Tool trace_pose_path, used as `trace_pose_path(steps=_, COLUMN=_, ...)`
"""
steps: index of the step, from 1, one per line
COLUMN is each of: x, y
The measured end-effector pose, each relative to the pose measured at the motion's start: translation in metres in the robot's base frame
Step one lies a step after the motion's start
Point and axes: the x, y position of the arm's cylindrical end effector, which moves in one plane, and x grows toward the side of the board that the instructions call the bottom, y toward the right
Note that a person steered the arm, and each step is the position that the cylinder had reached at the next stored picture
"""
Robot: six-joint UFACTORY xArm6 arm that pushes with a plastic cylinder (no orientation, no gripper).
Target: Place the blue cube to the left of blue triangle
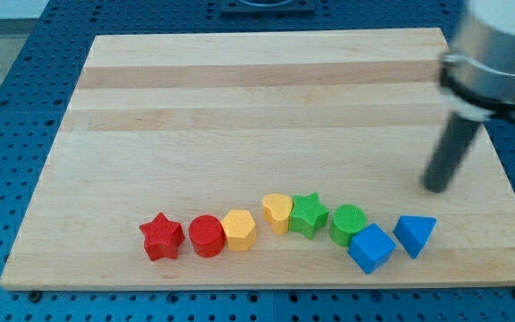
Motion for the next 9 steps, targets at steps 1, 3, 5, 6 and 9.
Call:
trace_pose_path(steps=1, x=0.049, y=0.062)
trace_pose_path(steps=3, x=0.109, y=0.052)
trace_pose_path(steps=5, x=0.109, y=-0.003)
trace_pose_path(steps=6, x=0.109, y=-0.022)
trace_pose_path(steps=9, x=0.110, y=-0.092)
